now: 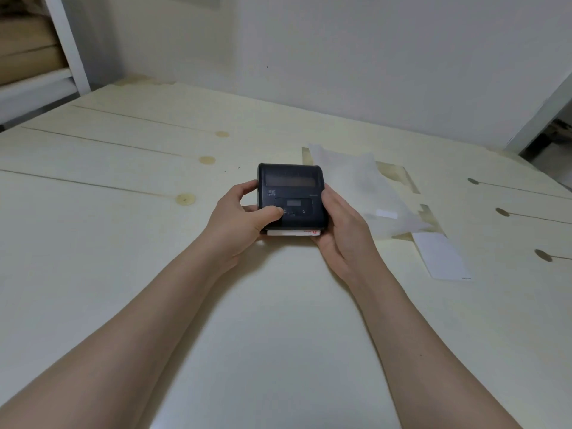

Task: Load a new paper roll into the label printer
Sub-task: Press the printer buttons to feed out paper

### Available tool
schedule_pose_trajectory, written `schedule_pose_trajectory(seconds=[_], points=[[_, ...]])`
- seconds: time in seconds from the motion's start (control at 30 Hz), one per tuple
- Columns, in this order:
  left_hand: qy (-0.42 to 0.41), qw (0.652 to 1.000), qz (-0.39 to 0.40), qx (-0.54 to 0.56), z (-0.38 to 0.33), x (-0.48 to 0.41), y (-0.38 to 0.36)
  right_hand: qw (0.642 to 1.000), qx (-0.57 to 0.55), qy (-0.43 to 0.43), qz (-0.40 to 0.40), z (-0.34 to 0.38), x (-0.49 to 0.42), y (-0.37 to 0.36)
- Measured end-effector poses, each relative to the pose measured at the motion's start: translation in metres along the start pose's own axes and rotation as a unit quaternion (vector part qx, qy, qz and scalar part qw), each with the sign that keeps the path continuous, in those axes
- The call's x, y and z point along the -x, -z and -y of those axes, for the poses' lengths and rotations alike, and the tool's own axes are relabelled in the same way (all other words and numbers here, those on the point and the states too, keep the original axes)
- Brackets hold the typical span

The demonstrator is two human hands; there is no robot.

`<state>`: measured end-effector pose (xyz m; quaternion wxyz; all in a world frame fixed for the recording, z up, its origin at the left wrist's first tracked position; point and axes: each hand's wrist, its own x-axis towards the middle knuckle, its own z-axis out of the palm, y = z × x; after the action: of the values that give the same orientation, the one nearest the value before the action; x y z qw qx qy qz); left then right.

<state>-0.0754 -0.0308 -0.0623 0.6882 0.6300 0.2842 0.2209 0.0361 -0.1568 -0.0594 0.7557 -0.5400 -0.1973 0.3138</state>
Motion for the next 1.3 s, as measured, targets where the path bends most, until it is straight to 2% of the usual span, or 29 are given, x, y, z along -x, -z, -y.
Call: schedule_pose_trajectory(seconds=[0.47, 1.3], points=[[0.004, 1.0, 0.003, -0.004, -0.0025, 0.0028, 0.0003, 1.0, 0.013, 0.014, 0.022, 0.0006, 0.0052, 0.0021], [0.006, 1.0, 0.003, -0.004, -0.0056, 0.0034, 0.0002, 1.0, 0.019, 0.019, 0.015, -0.0007, 0.0064, 0.002]])
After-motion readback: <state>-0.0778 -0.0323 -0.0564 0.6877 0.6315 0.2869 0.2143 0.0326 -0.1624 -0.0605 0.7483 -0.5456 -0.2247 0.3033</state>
